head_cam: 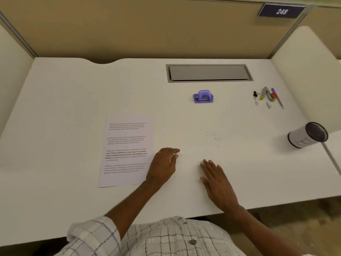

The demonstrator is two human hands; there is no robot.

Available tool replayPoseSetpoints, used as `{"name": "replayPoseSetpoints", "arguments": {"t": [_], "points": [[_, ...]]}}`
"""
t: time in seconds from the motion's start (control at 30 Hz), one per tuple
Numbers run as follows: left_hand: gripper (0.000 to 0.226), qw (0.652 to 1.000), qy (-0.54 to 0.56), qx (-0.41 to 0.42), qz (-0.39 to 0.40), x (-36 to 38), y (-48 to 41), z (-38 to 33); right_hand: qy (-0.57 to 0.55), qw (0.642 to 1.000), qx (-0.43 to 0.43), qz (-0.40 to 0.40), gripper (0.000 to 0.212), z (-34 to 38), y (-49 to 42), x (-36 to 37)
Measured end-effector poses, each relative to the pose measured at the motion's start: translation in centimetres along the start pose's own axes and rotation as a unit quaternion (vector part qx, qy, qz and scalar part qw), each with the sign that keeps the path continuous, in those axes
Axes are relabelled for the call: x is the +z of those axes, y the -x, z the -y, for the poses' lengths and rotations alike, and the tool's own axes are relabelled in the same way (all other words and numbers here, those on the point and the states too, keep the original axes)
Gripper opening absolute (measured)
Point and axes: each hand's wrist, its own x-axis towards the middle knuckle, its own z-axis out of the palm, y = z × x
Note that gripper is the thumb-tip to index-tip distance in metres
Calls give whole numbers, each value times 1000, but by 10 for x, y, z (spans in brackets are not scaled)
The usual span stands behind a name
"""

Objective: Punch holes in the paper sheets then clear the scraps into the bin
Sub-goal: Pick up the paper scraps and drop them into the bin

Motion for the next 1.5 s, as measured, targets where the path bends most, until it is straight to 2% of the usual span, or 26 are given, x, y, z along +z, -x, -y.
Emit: {"name": "replayPoseSetpoints", "arguments": {"t": [0.1, 0.2, 0.37, 0.53, 0.73, 0.93, 1.1, 1.17, 1.27, 1.3, 1.43, 1.5], "points": [[40, 999, -42, 2, 24, 34, -18, -18, 44, 997, -25, 55, 63, -37, 15, 2], [53, 990, -137, -4, 33, 61, -38, -25, 74, 993, -52, 76, 69, -59, 14, 4], [57, 967, -254, -26, 12, 81, -48, -19, 69, 994, -47, 64, 78, -90, -12, -1], [56, 966, -259, -20, -10, 89, -47, -14, 41, 998, -17, 44, 89, -109, -51, -7], [51, 972, -233, -26, -32, 89, -49, -15, 5, 999, 22, 42, 93, -107, -114, -16], [51, 977, -207, -26, -38, 90, -49, -12, -11, 991, -107, 82, 82, -113, -173, -32], [50, 978, -201, -24, -51, 91, -50, -10, 3, 994, -82, 77, 81, -135, -188, -41], [50, 977, -204, -21, -53, 92, -49, -8, 23, 984, -148, 93, 81, -132, -182, -34], [50, 976, -209, -16, -56, 93, -50, -4, 40, 944, -301, 129, 79, -131, -162, -26], [50, 976, -210, -14, -56, 94, -49, -4, 43, 934, -327, 138, 78, -134, -155, -26], [50, 976, -209, -13, -63, 94, -49, -4, 31, 950, -292, 108, 72, -134, -116, -32], [52, 976, -208, -13, -60, 94, -49, -4, -3, 945, -300, 128, 71, -112, -87, -23]]}}
